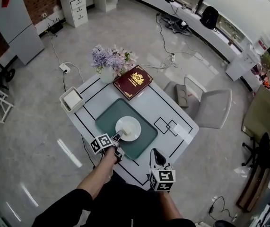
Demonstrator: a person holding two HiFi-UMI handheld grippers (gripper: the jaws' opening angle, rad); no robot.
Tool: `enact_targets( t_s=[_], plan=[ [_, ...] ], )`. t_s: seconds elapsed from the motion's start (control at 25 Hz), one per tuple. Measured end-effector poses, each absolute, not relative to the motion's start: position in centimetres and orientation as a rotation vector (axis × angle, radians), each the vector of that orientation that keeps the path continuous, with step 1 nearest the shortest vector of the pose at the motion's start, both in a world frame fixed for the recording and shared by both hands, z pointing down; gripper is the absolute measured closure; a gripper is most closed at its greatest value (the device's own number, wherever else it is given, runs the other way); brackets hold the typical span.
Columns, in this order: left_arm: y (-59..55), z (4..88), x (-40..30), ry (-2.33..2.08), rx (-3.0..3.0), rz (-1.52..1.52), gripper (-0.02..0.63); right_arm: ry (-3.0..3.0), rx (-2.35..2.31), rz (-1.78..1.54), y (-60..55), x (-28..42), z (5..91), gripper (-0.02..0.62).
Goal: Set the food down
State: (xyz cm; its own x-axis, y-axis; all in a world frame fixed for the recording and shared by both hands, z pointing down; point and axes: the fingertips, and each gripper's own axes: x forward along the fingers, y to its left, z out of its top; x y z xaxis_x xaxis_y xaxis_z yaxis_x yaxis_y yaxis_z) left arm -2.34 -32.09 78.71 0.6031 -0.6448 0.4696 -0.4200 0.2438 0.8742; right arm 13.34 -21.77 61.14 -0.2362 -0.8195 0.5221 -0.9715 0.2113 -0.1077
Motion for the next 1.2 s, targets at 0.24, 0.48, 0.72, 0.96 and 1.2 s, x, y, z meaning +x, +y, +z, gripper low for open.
enact_targets(
  t_s=[0.24, 0.48, 0.72, 0.96, 1.2],
  plan=[
    [-32.2, 77.8, -1.8, -0.978, 1.429, -0.168, 0.375, -2.148, 1.654, 0.604, -21.3, 13.0, 61.3, 0.584],
    [-32.0, 76.1, -0.2, -0.952, 1.709, 0.03, 0.25, -2.165, 1.641, 0.598, -20.9, 12.4, 61.0, 0.584],
    [-31.3, 76.3, 0.0, -0.986, 1.943, 0.309, 0.221, -2.172, 1.64, 0.591, -20.6, 12.0, 61.1, 0.584],
    [-30.4, 75.5, -0.9, -1.02, 2.027, 0.359, 0.219, -2.189, 1.626, 0.581, -20.4, 11.1, 60.8, 0.584],
    [-29.3, 72.4, -1.5, -1.039, 2.152, 0.359, 0.22, -2.25, 1.6, 0.53, -20.4, 9.7, 59.6, 0.584]
  ],
)
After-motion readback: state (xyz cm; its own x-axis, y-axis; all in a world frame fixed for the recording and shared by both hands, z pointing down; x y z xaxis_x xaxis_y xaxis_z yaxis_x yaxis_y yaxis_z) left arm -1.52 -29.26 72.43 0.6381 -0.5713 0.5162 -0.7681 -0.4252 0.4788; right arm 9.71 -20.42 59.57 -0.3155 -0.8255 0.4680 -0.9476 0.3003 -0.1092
